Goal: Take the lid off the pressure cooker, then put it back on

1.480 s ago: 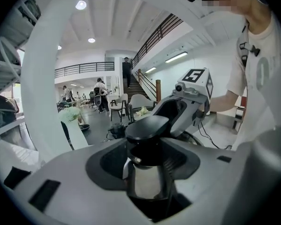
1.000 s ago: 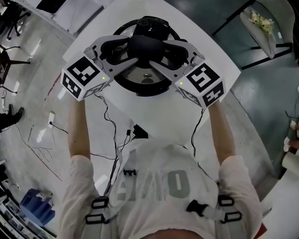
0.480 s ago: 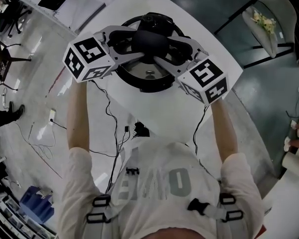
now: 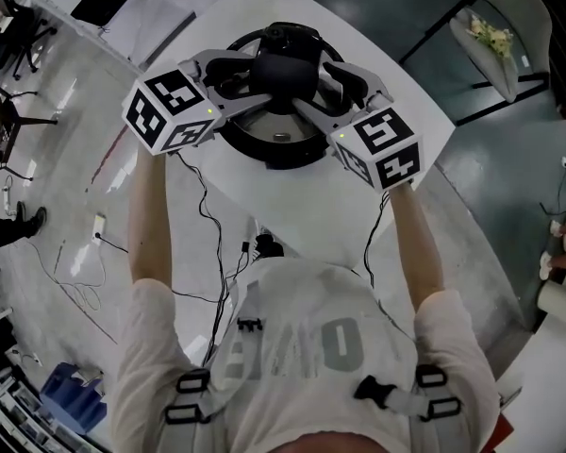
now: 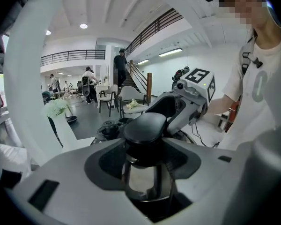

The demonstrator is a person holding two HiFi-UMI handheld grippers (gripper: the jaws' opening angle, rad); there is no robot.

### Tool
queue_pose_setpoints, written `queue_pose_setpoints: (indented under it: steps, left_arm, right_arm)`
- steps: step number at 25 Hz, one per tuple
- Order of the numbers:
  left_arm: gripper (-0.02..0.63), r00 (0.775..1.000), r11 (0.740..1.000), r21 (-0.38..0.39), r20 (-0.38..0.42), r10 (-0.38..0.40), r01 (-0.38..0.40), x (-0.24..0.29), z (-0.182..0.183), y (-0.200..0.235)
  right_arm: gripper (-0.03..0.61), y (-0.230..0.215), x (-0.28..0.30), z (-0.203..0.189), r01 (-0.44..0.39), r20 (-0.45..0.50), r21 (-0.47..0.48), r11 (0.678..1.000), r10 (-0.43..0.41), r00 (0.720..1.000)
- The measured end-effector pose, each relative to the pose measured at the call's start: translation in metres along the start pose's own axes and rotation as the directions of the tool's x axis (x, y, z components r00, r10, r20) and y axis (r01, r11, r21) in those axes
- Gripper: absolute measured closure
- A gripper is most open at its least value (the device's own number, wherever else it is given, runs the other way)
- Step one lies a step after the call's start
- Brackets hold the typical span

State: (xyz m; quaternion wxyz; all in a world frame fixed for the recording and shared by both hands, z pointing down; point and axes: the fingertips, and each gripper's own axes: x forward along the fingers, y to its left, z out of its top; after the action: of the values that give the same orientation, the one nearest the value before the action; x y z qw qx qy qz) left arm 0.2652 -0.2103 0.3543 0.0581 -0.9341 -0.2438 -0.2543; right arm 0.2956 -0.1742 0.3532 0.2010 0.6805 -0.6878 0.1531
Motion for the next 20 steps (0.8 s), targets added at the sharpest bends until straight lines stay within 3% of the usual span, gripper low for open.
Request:
queue_pose_setpoints:
  steps: [6, 10, 12, 15, 20]
  left_arm:
    - [0.399, 0.995, 0.995, -0.036, 0.031, 0.094, -0.092, -0.007, -0.004, -0.017]
    - [0.416, 0.99, 0.99, 0.006, -0.012, 0.143, -0.143, -0.015, -0.014, -0.026]
    - [0.48, 0.988, 0.988, 0.044, -0.018, 0.152, -0.151, -0.017, -0.017, -0.032]
    - [0.483, 0.984, 0.984, 0.014, 0.012, 0.177, -0.178, -0.017, -0.016, -0.032]
    - [0.48, 0.954, 0.954, -0.024, 0.04, 0.298, -0.297, -0.03, -0.008, -0.015]
  right_arm:
    - [0.321, -0.013, -0.01, -0.003, 0.067, 0.002, -0.035, 0.997, -0.067, 0.998]
    - [0.337, -0.003, -0.007, -0.004, 0.06, -0.001, -0.028, 0.998, -0.06, 0.998]
    - [0.342, 0.0, -0.006, -0.003, 0.058, 0.001, -0.037, 0.998, -0.058, 0.998]
    - [0.351, 0.002, -0.007, -0.002, 0.069, 0.003, -0.062, 0.996, -0.069, 0.998]
    - [0.365, 0.004, -0.007, 0.0, 0.083, 0.007, -0.079, 0.993, -0.082, 0.997]
